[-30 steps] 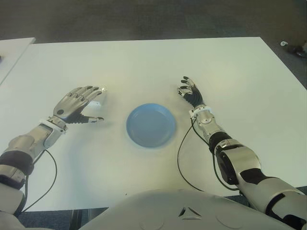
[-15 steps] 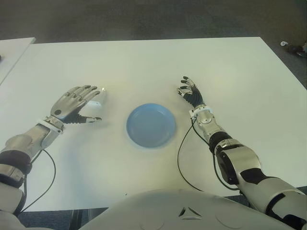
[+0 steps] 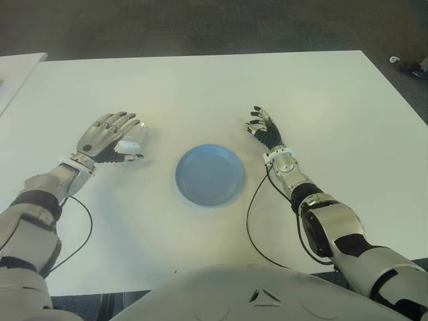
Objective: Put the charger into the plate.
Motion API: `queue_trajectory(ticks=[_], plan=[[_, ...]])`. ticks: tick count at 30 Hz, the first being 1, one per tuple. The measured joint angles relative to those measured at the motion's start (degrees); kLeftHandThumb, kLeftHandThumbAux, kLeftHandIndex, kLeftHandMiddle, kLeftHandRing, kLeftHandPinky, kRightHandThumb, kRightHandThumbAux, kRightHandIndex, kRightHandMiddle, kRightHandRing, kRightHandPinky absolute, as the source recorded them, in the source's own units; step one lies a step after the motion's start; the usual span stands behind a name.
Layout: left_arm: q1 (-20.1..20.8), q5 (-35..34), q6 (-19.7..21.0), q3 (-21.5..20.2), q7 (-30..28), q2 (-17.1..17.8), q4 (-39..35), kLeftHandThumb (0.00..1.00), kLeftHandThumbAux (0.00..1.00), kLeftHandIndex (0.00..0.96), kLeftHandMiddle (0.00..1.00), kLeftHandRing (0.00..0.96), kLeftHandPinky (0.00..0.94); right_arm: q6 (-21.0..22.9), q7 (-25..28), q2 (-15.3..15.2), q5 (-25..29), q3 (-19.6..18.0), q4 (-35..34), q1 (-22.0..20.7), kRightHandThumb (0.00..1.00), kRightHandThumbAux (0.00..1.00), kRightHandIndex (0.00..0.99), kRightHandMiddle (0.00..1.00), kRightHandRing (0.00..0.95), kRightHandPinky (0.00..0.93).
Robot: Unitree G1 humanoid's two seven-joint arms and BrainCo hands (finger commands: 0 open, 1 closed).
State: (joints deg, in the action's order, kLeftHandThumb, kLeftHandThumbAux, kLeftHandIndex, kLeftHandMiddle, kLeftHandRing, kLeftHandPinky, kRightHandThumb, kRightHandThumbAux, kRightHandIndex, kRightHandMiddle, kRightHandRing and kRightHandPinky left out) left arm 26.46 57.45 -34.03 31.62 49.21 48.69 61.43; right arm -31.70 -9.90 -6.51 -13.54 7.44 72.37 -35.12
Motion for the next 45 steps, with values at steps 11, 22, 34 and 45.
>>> queue_trajectory(ticks=[11,22,34,45], plan=[[3.42,0.04,1.50,2.92,2.80,-2.08,5.97,0.254,0.249,0.000,0.000,0.000,0.000,0.00,0.00,-0.05,0.00,0.00,0.03,0.05,0.252,0.597,0.035,0.186,0.258,0.321],[6.38,-0.06,1.95,3.70,2.81,-4.03,8.77,0.264,0.240,0.000,0.000,0.000,0.000,-0.01,-0.02,-0.05,-0.01,0.12,0.03,0.02,0.245,0.593,0.040,0.195,0.271,0.340],[8.41,-0.08,3.11,5.25,2.81,-6.34,11.56,0.260,0.248,0.000,0.000,0.000,0.000,-0.27,-0.14,-0.18,-0.30,0.31,0.03,0.06,0.246,0.604,0.047,0.197,0.273,0.338],[9.09,-0.08,4.47,6.51,1.84,-7.94,14.05,0.240,0.254,0.000,0.000,0.000,0.000,-1.20,-0.14,-0.25,-0.34,0.35,0.03,0.45,0.249,0.620,0.053,0.204,0.284,0.357]])
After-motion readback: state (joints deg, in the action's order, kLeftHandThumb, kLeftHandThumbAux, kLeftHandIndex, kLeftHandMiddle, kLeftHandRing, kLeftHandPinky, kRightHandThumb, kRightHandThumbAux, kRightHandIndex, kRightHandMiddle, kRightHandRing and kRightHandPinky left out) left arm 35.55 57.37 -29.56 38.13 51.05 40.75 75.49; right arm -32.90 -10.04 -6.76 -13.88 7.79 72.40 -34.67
